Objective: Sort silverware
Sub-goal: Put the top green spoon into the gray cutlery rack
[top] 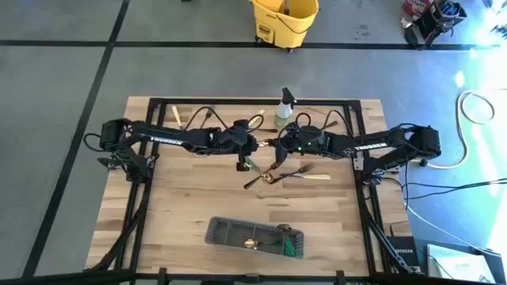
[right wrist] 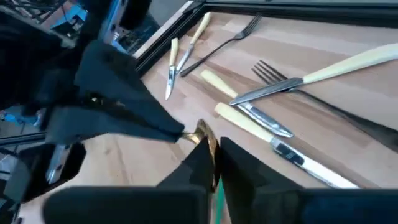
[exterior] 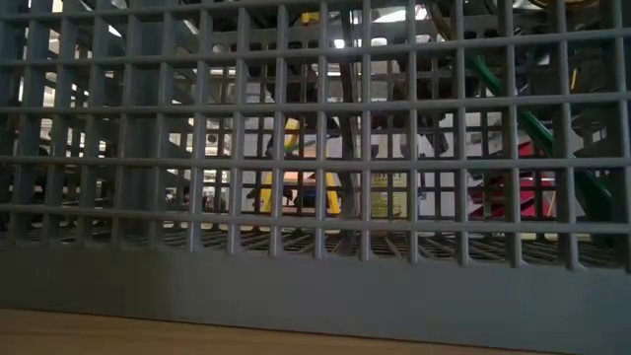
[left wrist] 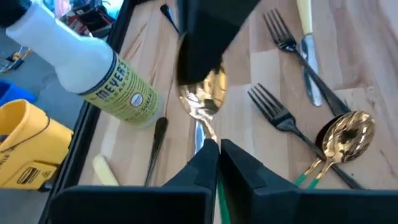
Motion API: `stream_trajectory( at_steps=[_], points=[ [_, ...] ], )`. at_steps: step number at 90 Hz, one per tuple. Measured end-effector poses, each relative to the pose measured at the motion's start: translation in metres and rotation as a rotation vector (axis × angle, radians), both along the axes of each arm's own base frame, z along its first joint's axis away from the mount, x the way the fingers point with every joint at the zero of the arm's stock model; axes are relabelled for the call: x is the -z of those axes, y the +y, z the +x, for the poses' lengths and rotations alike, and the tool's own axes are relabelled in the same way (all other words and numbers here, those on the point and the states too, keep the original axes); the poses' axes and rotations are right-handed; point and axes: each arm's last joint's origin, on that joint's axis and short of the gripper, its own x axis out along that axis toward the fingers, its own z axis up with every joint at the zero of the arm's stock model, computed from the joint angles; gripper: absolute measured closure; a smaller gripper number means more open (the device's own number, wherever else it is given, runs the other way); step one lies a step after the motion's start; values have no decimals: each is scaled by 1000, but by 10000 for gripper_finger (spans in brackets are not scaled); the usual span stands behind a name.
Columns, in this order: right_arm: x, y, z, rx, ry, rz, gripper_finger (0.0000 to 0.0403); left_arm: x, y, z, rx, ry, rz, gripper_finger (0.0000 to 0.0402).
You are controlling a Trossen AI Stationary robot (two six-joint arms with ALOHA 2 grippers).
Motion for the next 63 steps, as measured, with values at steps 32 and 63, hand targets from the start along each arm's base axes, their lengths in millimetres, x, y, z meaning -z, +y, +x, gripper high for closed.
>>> stream_trajectory(
  at_steps=[32,63],
  points=[
    [-1,0,0,-5,-7,-2,402,-1,-1,1,11,-6,14,307],
    [-26,4,-34,14,110,-123,403,-42,-13,-14,-15,-180,-58,203]
  ],
)
